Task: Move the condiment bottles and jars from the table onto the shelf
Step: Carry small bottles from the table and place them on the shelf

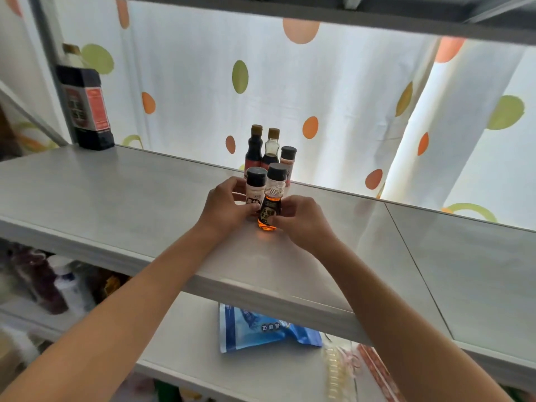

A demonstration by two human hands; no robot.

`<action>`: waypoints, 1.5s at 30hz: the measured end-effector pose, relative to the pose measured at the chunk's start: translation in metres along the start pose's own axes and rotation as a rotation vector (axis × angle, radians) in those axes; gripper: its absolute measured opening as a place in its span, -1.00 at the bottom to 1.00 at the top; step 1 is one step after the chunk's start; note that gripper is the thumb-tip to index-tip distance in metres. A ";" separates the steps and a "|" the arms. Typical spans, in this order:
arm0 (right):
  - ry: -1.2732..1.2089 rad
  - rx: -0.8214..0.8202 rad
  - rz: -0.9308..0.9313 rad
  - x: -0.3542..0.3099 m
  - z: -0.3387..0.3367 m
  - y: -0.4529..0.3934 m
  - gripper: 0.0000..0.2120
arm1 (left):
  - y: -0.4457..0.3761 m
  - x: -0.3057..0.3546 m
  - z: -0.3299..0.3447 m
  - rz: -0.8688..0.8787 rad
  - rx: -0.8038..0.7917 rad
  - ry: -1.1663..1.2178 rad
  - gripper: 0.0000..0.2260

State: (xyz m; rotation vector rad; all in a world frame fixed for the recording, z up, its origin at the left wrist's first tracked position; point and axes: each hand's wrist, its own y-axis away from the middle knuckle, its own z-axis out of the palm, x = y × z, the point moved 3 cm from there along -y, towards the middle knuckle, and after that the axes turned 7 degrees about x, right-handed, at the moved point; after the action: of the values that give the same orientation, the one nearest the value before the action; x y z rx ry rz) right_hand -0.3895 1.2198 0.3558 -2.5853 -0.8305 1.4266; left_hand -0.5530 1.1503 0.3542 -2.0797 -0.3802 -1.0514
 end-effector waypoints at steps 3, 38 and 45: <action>0.103 -0.028 -0.035 -0.008 0.002 -0.012 -0.88 | -0.012 -0.002 0.005 0.012 -0.018 -0.052 -0.63; 0.193 0.283 0.090 0.015 0.073 -0.128 -0.69 | -0.120 -0.061 0.055 -0.008 0.024 -0.193 -0.76; 0.203 0.296 0.077 0.019 0.076 -0.129 -0.69 | -0.119 -0.066 0.056 -0.009 -0.002 -0.251 -0.76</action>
State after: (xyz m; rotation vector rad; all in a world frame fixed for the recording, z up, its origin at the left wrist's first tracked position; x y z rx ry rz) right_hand -0.4968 1.3249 0.3392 -2.5007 -0.4589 1.1735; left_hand -0.6284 1.2755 0.3412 -2.2198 -0.5126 -0.7962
